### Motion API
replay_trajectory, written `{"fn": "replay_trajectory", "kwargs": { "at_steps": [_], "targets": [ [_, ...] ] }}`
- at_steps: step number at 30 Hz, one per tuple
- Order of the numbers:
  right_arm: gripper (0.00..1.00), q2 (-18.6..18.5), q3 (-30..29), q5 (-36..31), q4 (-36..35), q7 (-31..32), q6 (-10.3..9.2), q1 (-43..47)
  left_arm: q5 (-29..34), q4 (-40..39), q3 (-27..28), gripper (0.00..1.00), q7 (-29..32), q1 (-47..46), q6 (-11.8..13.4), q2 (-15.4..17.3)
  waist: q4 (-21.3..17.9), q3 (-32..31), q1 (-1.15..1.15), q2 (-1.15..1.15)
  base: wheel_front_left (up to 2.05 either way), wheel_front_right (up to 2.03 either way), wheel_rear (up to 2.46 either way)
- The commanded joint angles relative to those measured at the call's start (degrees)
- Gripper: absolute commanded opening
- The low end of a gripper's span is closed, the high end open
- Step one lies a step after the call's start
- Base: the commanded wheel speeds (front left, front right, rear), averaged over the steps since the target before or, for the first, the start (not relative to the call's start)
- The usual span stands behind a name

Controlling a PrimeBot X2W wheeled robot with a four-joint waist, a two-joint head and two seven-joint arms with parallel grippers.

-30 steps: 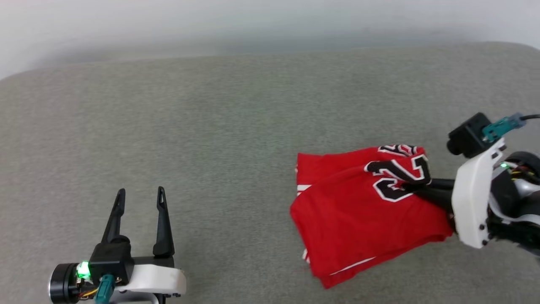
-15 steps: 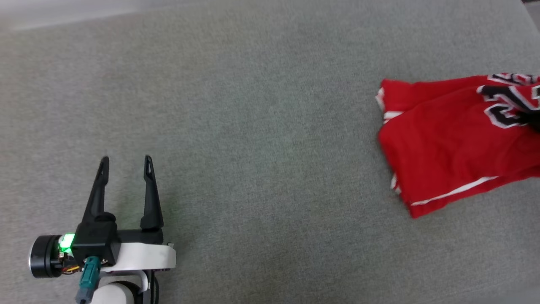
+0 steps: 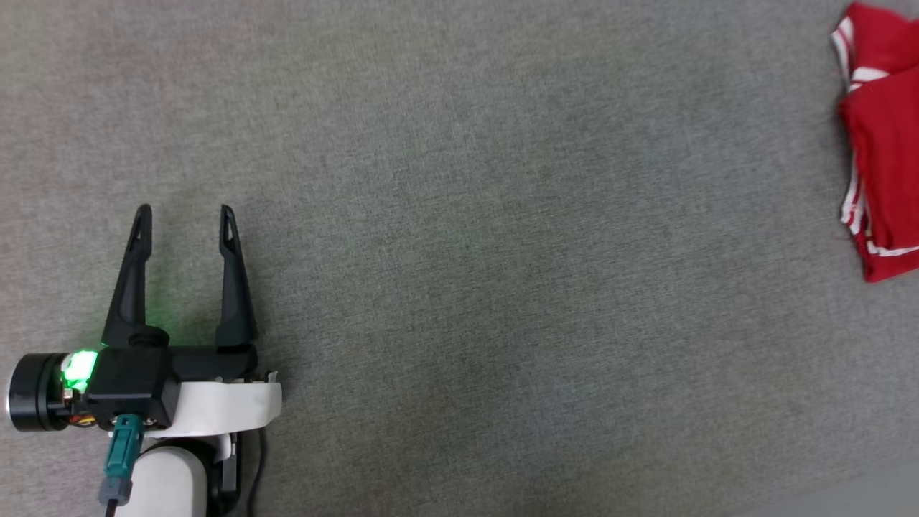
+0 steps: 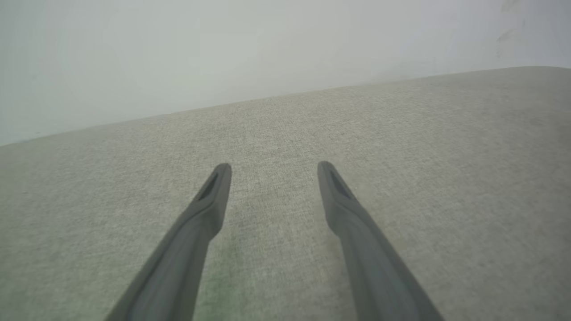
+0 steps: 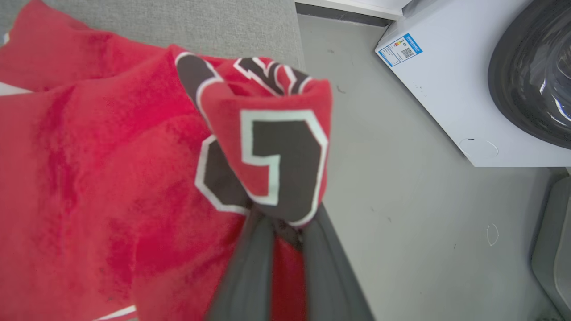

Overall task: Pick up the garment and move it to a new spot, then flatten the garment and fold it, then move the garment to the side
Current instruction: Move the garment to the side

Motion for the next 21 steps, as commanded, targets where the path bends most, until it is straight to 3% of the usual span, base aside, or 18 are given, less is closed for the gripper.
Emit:
{"fn": "replay_trajectory", "kwargs": {
  "at_steps": [1,4,7,8,9,10,15,21],
  "targets": [
    [0.0,0.6,-0.2,-0.5,0.5,-0.4,-0.06,-0.9,-0.1,-0.2,0.0,1.0,-0.1,-0.7,0.1,0.3,0.2,0.8,-0.01,0.0,0.0,0.0,0.0],
    [0.0,0.8,-0.3,-4.1,3.1,-1.6,-0.07,-2.1,-0.2,-0.5,-0.1,1.0,-0.1,-0.8,0.4,0.5,0.4,1.2,-0.01,0.0,0.0,0.0,0.0],
    [0.0,3.9,-2.1,-3.8,5.9,-1.6,-0.06,-2.5,-0.4,-0.5,0.0,1.0,-0.1,-0.4,0.8,0.6,0.4,0.8,-0.01,0.0,0.0,0.0,0.0],
    [0.13,4.4,-2.4,-4.4,6.5,-1.6,-0.06,-2.5,-0.4,-0.3,0.0,1.0,-0.1,-0.2,1.0,0.4,0.5,0.3,-0.01,0.0,0.0,0.0,0.0],
    [0.93,4.7,-2.5,-5.3,7.0,-1.8,-0.06,-2.5,-0.5,-0.2,-0.1,1.0,-0.1,0.1,1.1,0.3,0.6,-0.2,-0.01,0.0,0.0,0.0,0.0],
    [1.0,4.9,-2.8,-6.2,7.6,-2.5,-0.07,-2.6,-0.8,-0.1,-0.2,1.0,-0.1,0.3,1.1,0.1,0.8,-0.8,-0.01,0.0,0.0,0.0,0.0],
    [1.0,5.4,-5.8,-13.3,9.6,-8.1,-0.06,-3.7,-1.4,1.0,-0.8,1.0,-0.1,2.0,1.7,-1.1,2.0,-5.8,-0.01,0.0,0.0,0.0,0.0],
    [1.0,8.6,-11.1,-22.1,6.2,-20.3,-0.06,-4.0,-2.0,2.0,-1.3,1.0,-0.1,4.8,2.5,-2.3,3.5,-12.1,-0.01,0.0,0.0,0.0,0.0]
  ]
}}
